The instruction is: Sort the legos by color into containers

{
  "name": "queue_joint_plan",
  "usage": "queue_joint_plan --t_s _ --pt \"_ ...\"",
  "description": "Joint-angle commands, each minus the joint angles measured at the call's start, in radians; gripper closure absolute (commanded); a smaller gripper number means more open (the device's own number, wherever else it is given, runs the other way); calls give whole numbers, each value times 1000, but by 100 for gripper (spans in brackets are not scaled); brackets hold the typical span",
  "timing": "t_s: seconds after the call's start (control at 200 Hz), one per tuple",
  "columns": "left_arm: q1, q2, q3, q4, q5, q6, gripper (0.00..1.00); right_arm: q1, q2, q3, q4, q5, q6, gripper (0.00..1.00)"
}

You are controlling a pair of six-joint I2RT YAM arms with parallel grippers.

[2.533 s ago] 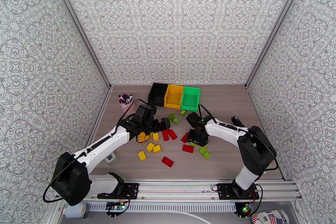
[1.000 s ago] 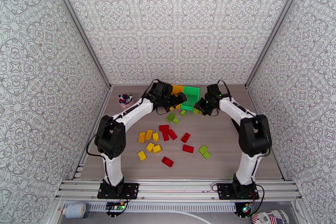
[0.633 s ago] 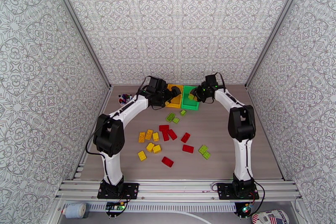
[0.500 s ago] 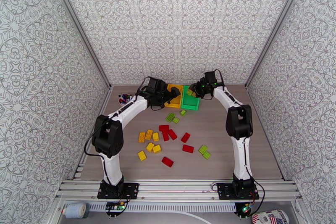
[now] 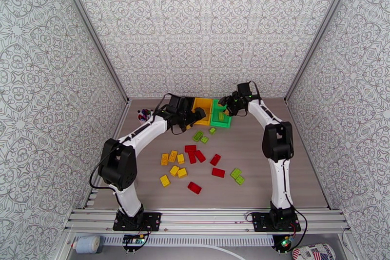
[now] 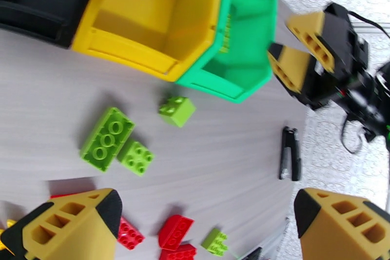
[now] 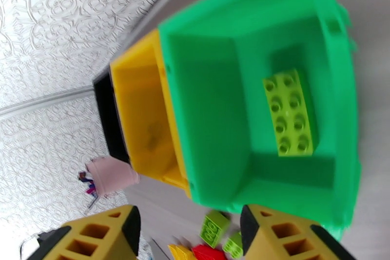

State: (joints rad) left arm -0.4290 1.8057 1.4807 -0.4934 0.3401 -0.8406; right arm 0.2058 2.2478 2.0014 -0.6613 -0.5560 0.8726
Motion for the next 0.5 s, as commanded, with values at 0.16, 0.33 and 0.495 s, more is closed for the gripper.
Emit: queue_joint_plan --t_s 0.16,0.33,0.495 --pt "-77 -50 17 -205 -165 163 1 18 -328 -338 -169 165 -158 43" --pt "-156 -69 -65 -188 -183 171 1 40 -541 -641 -194 252 -188 41" --pt "-226 -73 -126 -159 -189 141 1 141 -677 -830 -257 353 -145 41"
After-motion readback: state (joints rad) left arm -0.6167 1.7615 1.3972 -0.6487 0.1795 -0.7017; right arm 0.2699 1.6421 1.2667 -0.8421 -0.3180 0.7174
